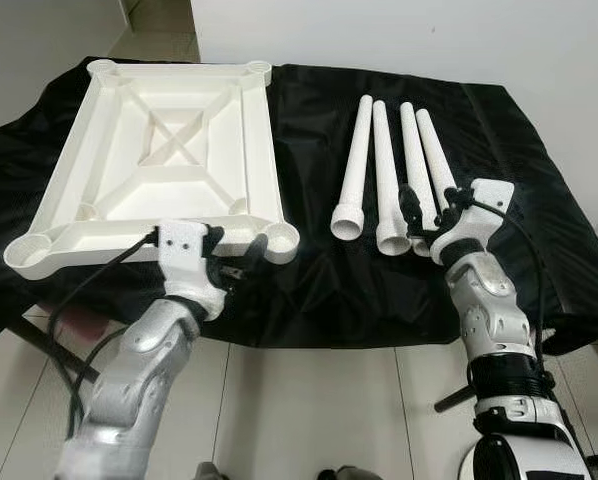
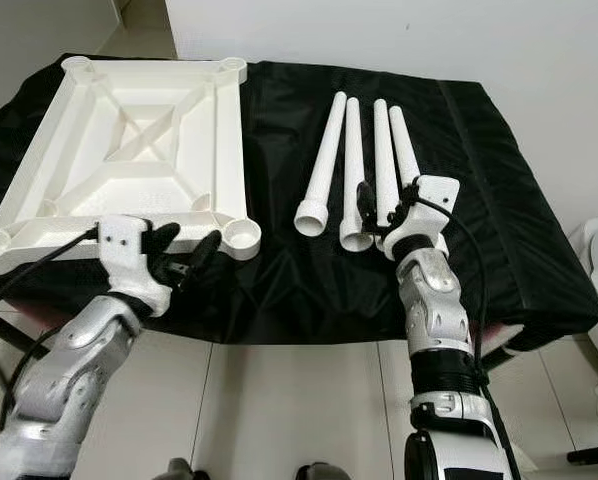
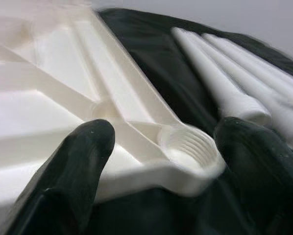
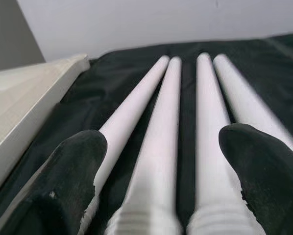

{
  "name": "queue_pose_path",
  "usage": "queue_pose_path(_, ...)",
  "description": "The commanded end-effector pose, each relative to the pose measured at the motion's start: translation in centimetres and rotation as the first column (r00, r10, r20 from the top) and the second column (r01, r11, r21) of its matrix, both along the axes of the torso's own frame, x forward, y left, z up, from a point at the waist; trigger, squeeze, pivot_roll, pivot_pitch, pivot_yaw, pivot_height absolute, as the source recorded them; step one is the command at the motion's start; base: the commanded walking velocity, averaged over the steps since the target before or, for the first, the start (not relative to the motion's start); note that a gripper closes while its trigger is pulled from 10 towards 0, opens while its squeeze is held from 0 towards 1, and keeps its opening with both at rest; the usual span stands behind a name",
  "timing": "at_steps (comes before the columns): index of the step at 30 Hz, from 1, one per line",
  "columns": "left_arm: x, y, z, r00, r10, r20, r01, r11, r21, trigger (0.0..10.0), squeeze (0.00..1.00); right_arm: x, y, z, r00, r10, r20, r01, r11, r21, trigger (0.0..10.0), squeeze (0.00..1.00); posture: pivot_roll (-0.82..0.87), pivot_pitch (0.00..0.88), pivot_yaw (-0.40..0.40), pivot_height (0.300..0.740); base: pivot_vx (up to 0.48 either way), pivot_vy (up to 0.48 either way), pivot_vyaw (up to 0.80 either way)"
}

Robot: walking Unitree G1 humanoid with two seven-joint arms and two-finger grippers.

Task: Building children table

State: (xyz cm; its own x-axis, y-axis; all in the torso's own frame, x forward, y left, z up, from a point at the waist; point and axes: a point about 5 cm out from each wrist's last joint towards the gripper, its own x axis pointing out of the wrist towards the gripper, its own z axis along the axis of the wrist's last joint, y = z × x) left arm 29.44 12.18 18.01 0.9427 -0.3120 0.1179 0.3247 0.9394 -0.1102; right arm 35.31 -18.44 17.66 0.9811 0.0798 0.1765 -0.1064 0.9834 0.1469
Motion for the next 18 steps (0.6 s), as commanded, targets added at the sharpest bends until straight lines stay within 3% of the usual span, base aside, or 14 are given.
queue_pose_path(1, 0.3, 0.1, -0.7, 0.996, 0.076, -0.04, -0.074, 0.997, 0.027, 10.0, 0.0, 0.1, -0.1, -0.3, 1.0, -0.015, -0.009, 0.015, 1.0, 0.003, 10.0, 0.0, -0.1, 0.086, 0.008, 0.74, 0.0, 0.0, 0.0)
queue_pose_path(3, 0.4, 0.0, -0.7, 0.996, 0.084, -0.04, -0.083, 0.996, 0.03, 10.0, 0.0, 0.3, 0.1, -0.3, 1.0, -0.016, -0.009, 0.016, 1.0, 0.003, 10.0, 0.0, -0.1, 0.086, 0.008, 0.74, 0.0, 0.0, 0.0)
queue_pose_path(6, 1.5, -1.4, -0.6, 0.988, 0.152, -0.031, -0.151, 0.988, 0.035, 10.0, 0.0, 0.8, 1.8, -0.7, 0.999, 0.05, -0.019, -0.049, 0.999, 0.023, 10.0, 0.0, -0.1, 0.081, 0.008, 0.74, 0.0, 0.0, 0.0)
queue_pose_path(15, 1.7, -1.8, 0.1, 0.991, 0.083, 0.101, -0.096, 0.987, 0.128, 10.0, 0.0, 1.4, 2.6, -1.5, 0.997, 0.04, -0.065, -0.036, 0.997, 0.061, 10.0, 0.0, -0.1, 0.087, 0.004, 0.74, 0.0, 0.0, 0.0)
queue_pose_path(18, 2.1, -1.8, 0.3, 0.995, 0.05, 0.091, -0.062, 0.989, 0.136, 10.0, 0.0, 1.6, 3.0, -1.8, 0.995, 0.054, -0.084, -0.048, 0.996, 0.073, 10.0, 0.0, -0.1, 0.088, -0.001, 0.74, 0.0, 0.0, 0.0)
